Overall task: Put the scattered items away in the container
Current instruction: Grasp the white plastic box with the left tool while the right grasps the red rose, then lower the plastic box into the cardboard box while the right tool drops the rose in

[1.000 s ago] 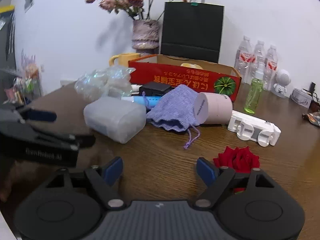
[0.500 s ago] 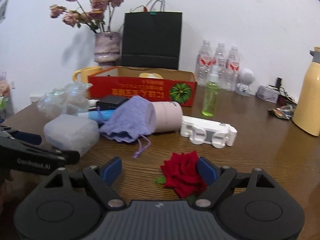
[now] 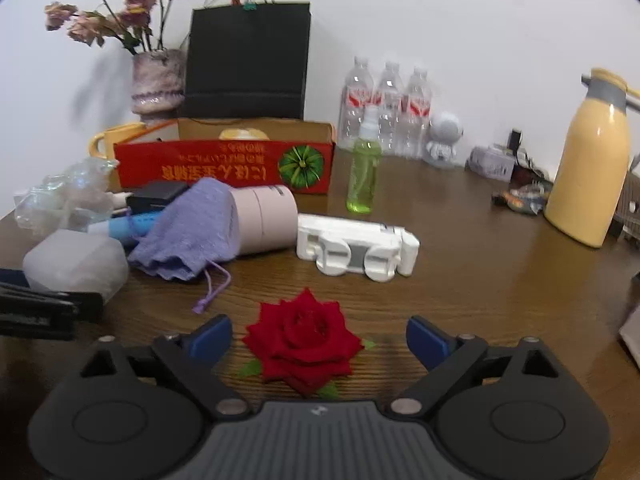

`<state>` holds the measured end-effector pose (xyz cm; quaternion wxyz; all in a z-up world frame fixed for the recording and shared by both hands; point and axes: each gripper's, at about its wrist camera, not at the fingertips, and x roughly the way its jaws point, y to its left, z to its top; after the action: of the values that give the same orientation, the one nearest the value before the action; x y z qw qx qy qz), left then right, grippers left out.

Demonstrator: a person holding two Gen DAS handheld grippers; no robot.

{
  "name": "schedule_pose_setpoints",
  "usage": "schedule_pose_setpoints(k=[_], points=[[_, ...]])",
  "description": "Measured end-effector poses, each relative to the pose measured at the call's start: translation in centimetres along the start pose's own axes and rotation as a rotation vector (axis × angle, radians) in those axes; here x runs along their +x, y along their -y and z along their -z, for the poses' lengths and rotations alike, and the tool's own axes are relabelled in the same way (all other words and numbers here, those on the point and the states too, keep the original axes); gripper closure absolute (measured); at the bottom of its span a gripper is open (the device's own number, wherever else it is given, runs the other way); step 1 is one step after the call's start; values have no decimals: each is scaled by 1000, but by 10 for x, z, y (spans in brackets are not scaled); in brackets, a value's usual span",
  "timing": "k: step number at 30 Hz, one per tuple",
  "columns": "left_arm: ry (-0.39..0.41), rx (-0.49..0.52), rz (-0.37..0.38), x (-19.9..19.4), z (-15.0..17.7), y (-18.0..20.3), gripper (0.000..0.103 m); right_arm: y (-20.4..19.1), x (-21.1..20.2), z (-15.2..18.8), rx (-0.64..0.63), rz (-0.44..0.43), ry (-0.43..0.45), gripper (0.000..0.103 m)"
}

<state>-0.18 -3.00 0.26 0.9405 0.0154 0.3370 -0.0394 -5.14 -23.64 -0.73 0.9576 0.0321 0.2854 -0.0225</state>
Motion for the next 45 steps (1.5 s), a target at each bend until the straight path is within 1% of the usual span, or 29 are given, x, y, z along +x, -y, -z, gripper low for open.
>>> schedule_pose_setpoints(k=[3, 8, 9, 10, 12, 13, 14, 16, 17, 19, 21, 22, 23, 25, 27, 29, 30, 31, 33, 34, 36, 39, 45], points=[[2, -7, -11, -1, 1, -3, 0, 5, 6, -1, 40, -41, -28, 9], [24, 13, 32, -8, 3, -1, 1, -2, 15, -1, 36, -65, -75, 9], [26, 14, 38, -9, 4, 0, 4, -3, 16, -1, 37, -73, -81, 10], [21, 14, 45, -9, 4, 1, 9, -4, 16, -1, 39, -80, -84, 11], [16, 24, 51, -11, 6, 3, 12, -4, 15, 0, 42, -102, -76, 18], [18, 38, 53, -11, 6, 5, 13, -4, 13, 0, 44, -112, -68, 25], [18, 50, 58, -12, 7, 6, 13, -5, 12, 0, 43, -127, -60, 30], [17, 54, 63, -11, 7, 7, 13, -6, 9, 0, 43, -148, -47, 32], [17, 53, 61, -10, 7, 7, 13, -6, 8, 0, 42, -155, -42, 32], [13, 51, 51, -8, 6, 8, 8, -8, 10, -1, 34, -156, -51, 32], [9, 52, 37, -6, 5, 10, 8, -10, 12, -2, 26, -147, -67, 32], [7, 54, 29, -5, 4, 11, 7, -11, 12, -2, 20, -139, -66, 30], [6, 54, 23, -5, 4, 11, 7, -13, 13, -2, 12, -128, -72, 25], [5, 49, 16, -3, 3, 11, 6, -15, 15, -2, -1, -106, -83, 19], [5, 43, 11, -3, 2, 10, 7, -15, 14, -2, -2, -103, -84, 19], [10, 39, 11, -2, 2, 9, 13, -13, 14, -1, 3, -102, -85, 19], [16, 41, 14, -3, 2, 9, 19, -12, 14, -1, 7, -100, -86, 19], [17, 43, 13, -4, 1, 9, 19, -11, 14, -1, 10, -99, -86, 19], [10, 42, 16, -5, 0, 9, 19, -10, 13, 0, 8, -102, -80, 28], [8, 41, 18, -6, 0, 9, 19, -10, 12, -1, 6, -103, -77, 37], [15, 39, 25, -10, -2, 9, 19, -10, 11, -2, 1, -105, -73, 43], [58, 39, 42, -24, -8, 8, 20, -9, 8, -7, 7, -119, -57, 44], [154, 33, 103, -44, -36, 5, 20, -11, 0, -30, -18, -162, 22, 46]])
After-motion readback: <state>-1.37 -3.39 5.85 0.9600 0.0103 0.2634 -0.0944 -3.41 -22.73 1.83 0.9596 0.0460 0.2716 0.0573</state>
